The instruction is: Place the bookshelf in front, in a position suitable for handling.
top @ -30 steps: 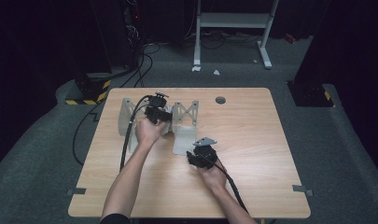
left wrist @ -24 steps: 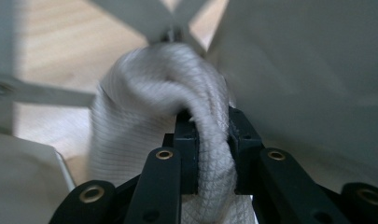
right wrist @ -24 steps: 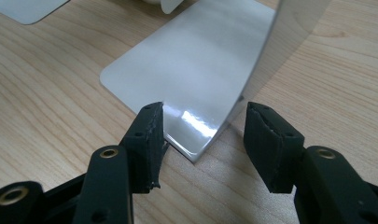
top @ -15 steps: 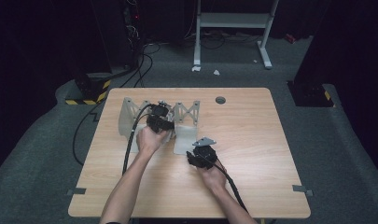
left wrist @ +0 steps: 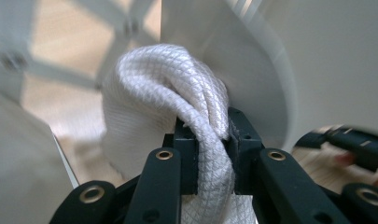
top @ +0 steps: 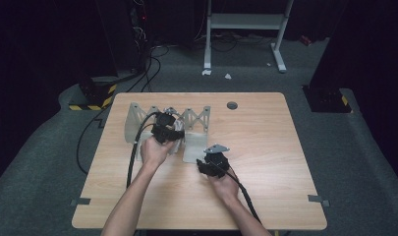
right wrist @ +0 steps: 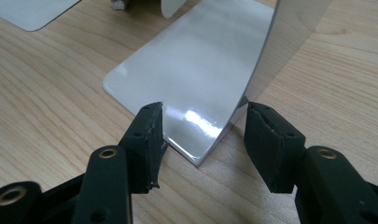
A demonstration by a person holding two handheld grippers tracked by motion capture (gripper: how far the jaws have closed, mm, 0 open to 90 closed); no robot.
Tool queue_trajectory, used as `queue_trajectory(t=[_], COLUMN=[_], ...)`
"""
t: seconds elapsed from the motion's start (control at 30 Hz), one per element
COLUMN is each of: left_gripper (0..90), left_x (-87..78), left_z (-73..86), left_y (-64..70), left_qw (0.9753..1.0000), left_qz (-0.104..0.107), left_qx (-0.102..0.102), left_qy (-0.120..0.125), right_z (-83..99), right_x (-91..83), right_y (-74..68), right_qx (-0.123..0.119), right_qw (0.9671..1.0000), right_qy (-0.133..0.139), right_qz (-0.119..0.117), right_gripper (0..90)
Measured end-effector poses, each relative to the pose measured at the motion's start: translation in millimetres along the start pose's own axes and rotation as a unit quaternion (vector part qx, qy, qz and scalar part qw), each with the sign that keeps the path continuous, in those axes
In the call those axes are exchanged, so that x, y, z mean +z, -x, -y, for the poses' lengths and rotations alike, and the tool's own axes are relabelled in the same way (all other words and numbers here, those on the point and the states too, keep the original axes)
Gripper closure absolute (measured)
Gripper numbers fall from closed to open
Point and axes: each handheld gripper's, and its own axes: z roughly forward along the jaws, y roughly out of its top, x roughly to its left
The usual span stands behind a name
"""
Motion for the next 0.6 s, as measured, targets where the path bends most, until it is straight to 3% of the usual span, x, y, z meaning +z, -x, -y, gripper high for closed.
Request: queue_trajectory(t=[0.1, 0.2, 0.47, 0.6], left_gripper=[76.6, 76.6, 76.4, 76.2], left_x=[14.4, 20.9, -12.8, -7.6], left_z=[7.2, 11.9, 3.9, 3.2], left_y=[-1.9, -3.8, -5.6, -7.7], left_qw=[0.9998, 0.9996, 0.9994, 0.9997], left_qz=[0.004, 0.013, 0.011, 0.009], left_qx=[-0.003, -0.016, -0.011, -0.012], left_qy=[-0.019, -0.018, 0.03, 0.022], right_z=[0.0, 0.0, -0.1, 4.4], right_x=[-0.1, 0.0, 0.2, -5.3], right_y=[-0.5, -1.0, -2.7, -3.8], right_qx=[-0.001, -0.002, -0.007, -0.021], right_qw=[1.0, 1.0, 1.0, 0.9998], right_qy=[-0.002, -0.002, -0.003, -0.004], right_qz=[0.0, 0.001, 0.005, -0.002], right_gripper=[46.3, 46.2, 45.1, 51.5])
